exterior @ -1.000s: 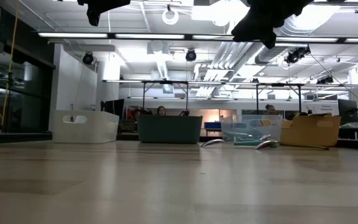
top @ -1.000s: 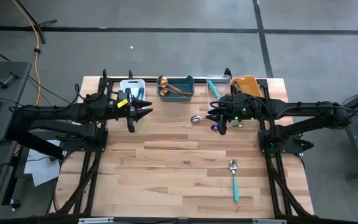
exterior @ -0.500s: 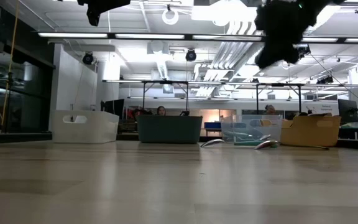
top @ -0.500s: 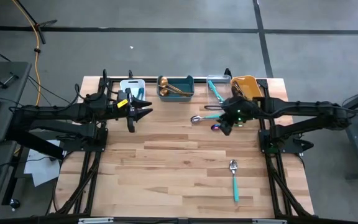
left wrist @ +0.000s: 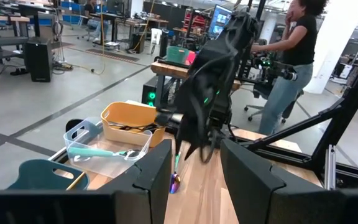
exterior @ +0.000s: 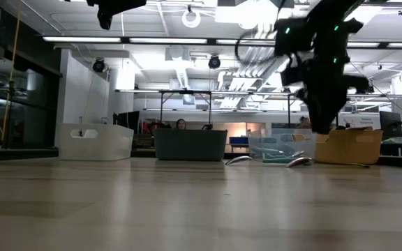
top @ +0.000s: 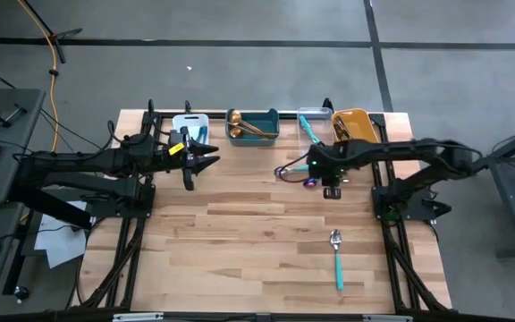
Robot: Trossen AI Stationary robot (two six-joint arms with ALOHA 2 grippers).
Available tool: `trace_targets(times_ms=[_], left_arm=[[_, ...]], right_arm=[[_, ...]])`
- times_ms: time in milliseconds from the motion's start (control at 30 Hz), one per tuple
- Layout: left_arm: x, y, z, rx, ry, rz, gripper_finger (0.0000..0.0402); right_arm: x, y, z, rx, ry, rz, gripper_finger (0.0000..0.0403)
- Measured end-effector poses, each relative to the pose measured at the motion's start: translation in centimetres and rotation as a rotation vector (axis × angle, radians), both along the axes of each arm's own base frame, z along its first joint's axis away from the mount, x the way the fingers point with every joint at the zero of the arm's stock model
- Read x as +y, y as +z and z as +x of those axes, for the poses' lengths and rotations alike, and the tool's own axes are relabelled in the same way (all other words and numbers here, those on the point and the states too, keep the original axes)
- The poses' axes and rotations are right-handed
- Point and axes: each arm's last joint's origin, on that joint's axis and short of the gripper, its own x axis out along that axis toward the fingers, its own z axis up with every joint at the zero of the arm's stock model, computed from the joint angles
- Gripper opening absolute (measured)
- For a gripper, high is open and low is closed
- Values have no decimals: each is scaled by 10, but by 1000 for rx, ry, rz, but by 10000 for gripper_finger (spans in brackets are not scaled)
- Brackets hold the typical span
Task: Sort silverware by color (type)
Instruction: Put the green spoon into the white bin
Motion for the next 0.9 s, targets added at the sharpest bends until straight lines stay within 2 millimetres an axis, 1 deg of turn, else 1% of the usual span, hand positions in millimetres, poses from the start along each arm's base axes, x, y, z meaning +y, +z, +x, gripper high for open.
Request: trace_targets(times_ms=[100, 167, 267, 367, 500, 800, 900], left_arm=[[0, 0, 0, 0, 0, 0, 129], [0, 0, 0, 0, 0, 1, 129], [0, 0, 0, 1, 0, 1, 129], [0, 0, 0, 1, 0, 1, 129], [0, 0, 0, 1, 0, 1, 129], [0, 0, 0, 1, 0, 2, 129], [0, 0, 0, 1, 0, 2, 129]], right_arm=[[-9, -18, 6, 67, 64, 49, 101], [-15, -29, 8, 95, 74, 89, 101], [-27, -40, 12, 108, 40, 100, 101], [-37, -48, 14, 96, 7, 98, 101], [-42, -51, 14, 90, 9, 122, 101], [-38, -51, 16, 74, 38, 155, 101], [-38, -48, 15, 54, 36, 151, 93]])
